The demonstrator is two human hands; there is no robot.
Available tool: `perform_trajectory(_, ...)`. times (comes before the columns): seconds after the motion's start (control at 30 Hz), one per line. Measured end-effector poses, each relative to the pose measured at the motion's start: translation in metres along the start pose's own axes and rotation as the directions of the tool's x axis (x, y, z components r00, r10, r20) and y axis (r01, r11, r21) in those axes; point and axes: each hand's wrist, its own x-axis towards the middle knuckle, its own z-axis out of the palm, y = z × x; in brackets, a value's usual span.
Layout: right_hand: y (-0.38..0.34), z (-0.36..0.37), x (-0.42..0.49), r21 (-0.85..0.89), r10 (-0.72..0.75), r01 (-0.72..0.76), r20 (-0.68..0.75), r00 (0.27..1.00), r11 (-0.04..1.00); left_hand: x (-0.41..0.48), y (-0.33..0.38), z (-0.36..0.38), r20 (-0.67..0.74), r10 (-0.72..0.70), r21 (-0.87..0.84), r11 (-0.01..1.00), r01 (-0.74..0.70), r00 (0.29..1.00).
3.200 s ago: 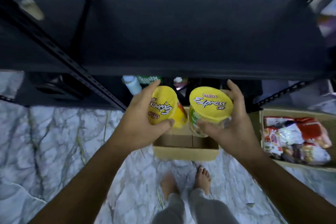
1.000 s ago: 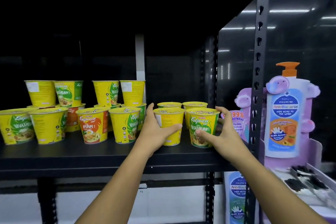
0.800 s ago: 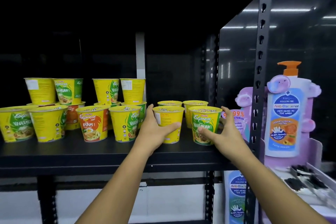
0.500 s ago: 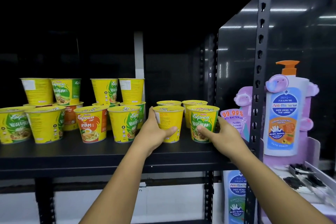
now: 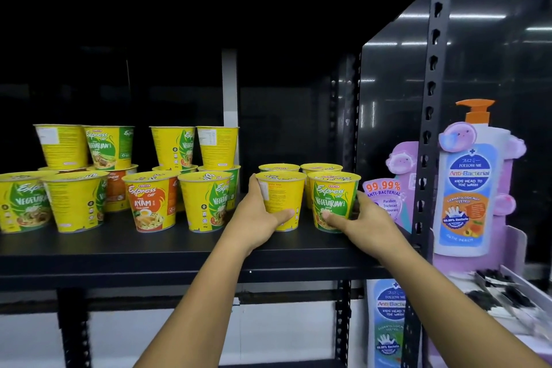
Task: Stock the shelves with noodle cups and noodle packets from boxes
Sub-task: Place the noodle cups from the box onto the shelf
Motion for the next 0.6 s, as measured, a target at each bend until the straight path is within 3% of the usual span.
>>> perform_trajectory(0.2,0.000,0.004,0.001,-0.079,0.027,-0.026,0.005,1.000,0.997,-0.001,0.001,-0.001,-0.051,-0.013,0.004,1.000,0.013,0.999)
perform_trajectory(0.37,0.000,0.007,0.002,-0.140,0.023,-0.028,-0.037,0.999,0.990,-0.004,0.004,0.002,-0.106,0.004,0.113,0.994,0.008,0.994)
perform_trajectory(0.6,0.001,0.013,-0.006,-0.066,-0.079,0.061,-0.317,0.945,0.996,-0.017,0.010,0.004,-0.389,0.084,0.130,0.991,-0.036,0.917)
